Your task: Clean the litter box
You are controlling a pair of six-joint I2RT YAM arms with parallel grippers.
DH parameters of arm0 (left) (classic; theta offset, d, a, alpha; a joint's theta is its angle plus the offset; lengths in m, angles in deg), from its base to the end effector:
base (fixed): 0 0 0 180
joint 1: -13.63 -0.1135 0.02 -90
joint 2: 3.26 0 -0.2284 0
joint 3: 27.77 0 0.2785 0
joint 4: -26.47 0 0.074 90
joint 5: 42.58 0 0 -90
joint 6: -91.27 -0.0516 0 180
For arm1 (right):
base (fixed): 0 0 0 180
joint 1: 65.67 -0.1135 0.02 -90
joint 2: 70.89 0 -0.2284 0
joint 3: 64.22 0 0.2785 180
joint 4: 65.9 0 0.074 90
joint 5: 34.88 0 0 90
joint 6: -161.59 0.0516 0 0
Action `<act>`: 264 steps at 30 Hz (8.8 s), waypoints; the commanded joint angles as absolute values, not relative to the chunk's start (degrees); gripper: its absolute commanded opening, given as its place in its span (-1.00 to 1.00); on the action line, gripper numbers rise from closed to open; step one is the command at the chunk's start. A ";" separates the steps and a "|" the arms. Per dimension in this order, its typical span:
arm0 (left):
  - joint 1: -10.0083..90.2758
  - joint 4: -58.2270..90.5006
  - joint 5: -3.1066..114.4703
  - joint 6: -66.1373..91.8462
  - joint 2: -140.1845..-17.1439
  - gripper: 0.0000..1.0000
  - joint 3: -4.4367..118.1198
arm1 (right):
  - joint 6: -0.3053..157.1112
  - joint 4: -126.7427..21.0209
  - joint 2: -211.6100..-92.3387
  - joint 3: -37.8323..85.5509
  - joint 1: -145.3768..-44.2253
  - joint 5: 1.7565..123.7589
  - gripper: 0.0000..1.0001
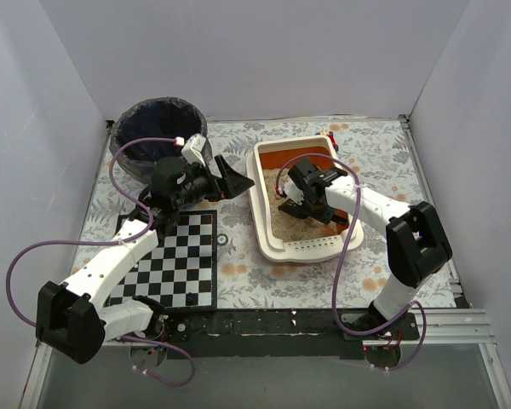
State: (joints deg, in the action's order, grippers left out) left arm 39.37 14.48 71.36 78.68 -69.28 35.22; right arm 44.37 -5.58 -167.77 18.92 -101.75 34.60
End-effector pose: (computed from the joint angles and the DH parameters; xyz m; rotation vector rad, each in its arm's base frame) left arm 0.2812 -0.1588 0.2761 -0.6145 2.0614 -1.5556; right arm 0.2947 0.1924 0.1565 -1.4090 2.4210 -0.4751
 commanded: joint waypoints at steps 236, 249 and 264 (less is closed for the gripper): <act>45.36 -17.34 49.80 75.45 -116.46 -0.33 85.92 | 2.94 -60.05 -157.28 0.96 -103.47 31.47 -0.97; 45.36 -13.65 50.23 72.73 -114.70 -0.35 83.81 | 10.32 -39.58 -145.70 -1.15 -108.65 42.81 -0.97; 45.36 -10.58 57.00 70.18 -114.00 -0.32 82.32 | 3.74 -62.50 -150.78 1.04 -107.95 36.74 -0.97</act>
State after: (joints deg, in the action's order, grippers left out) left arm 44.79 -16.95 50.49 73.04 -116.01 82.62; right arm 6.01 -53.60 -147.53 -3.07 -108.85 36.59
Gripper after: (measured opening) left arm 0.378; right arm 0.208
